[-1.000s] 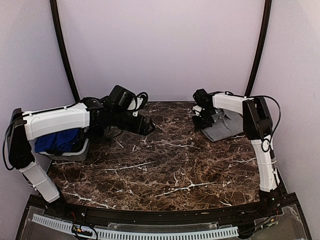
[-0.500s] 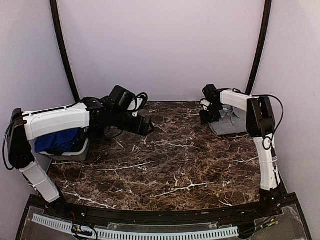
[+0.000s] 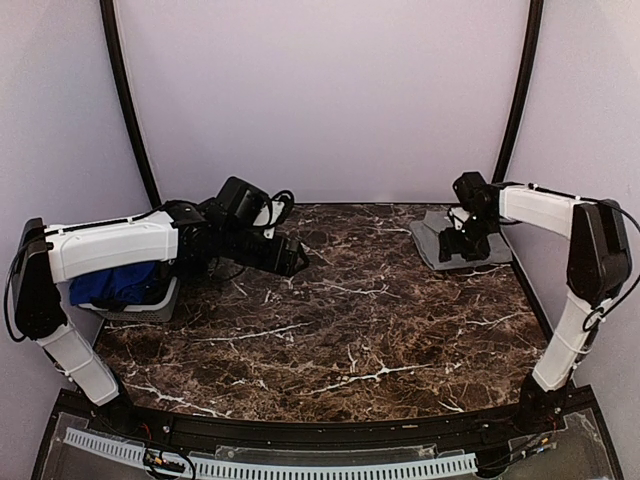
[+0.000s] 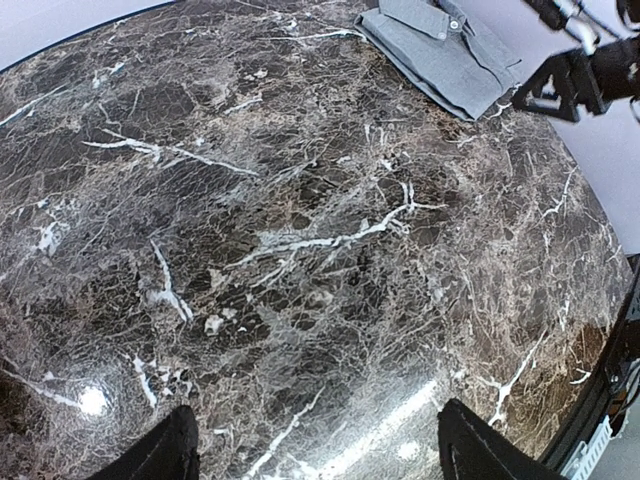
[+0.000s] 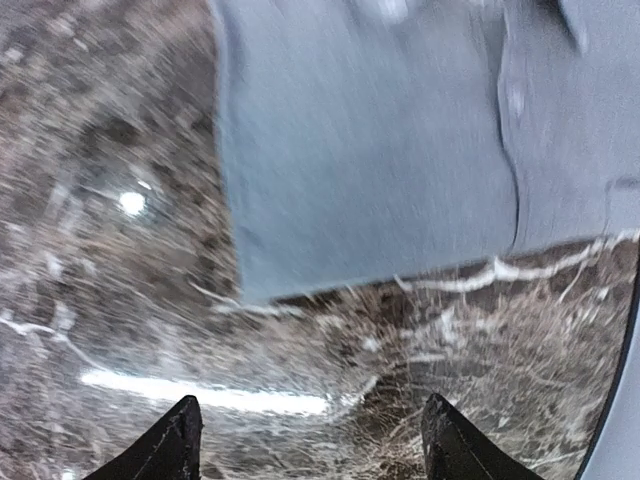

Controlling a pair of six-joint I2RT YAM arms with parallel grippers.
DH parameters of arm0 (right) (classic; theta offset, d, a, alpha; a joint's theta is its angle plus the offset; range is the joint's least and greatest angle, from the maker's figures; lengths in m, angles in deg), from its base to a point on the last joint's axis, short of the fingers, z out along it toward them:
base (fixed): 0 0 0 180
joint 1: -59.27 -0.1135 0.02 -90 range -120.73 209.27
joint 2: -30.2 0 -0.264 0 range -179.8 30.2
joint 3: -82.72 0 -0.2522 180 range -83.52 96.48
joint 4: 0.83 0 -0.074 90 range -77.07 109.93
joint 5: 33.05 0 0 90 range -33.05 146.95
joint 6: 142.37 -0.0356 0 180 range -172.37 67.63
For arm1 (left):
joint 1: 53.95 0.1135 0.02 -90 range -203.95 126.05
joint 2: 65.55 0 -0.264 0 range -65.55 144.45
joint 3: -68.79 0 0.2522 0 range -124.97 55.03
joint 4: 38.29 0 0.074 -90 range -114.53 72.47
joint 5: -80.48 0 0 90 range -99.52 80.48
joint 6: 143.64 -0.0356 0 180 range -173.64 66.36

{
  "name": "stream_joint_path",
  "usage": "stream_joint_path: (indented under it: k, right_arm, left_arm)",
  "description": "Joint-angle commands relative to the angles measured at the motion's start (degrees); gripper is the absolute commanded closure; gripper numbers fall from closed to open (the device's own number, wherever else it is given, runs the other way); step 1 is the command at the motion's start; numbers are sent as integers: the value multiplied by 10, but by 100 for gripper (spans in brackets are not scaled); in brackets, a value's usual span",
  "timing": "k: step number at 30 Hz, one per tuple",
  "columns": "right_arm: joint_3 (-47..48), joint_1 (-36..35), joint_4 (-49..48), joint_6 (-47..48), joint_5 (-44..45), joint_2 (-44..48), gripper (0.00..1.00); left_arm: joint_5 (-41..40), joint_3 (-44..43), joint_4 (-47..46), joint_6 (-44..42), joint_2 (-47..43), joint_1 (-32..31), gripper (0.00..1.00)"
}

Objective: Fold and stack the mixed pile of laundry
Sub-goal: Move the square-folded shirt to the corner of the board.

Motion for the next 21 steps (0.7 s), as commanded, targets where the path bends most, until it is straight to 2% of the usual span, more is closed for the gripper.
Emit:
stream_joint_path:
  k: [1, 7, 14, 21]
  right_arm:
    - [-72, 32, -23, -31, -9, -20, 28]
    - [-71, 58, -46, -24, 5, -72, 28]
    - [6, 95, -47, 2, 3, -158, 27]
    - [98, 99, -40, 26, -17, -232, 25]
  left_arm:
    - [15, 3, -16, -2, -20, 2, 18]
    - [9, 5, -19, -5, -27, 3, 18]
    - [1, 8, -16, -5, -31, 3, 18]
    - [-13, -4, -5, -20, -23, 4, 16]
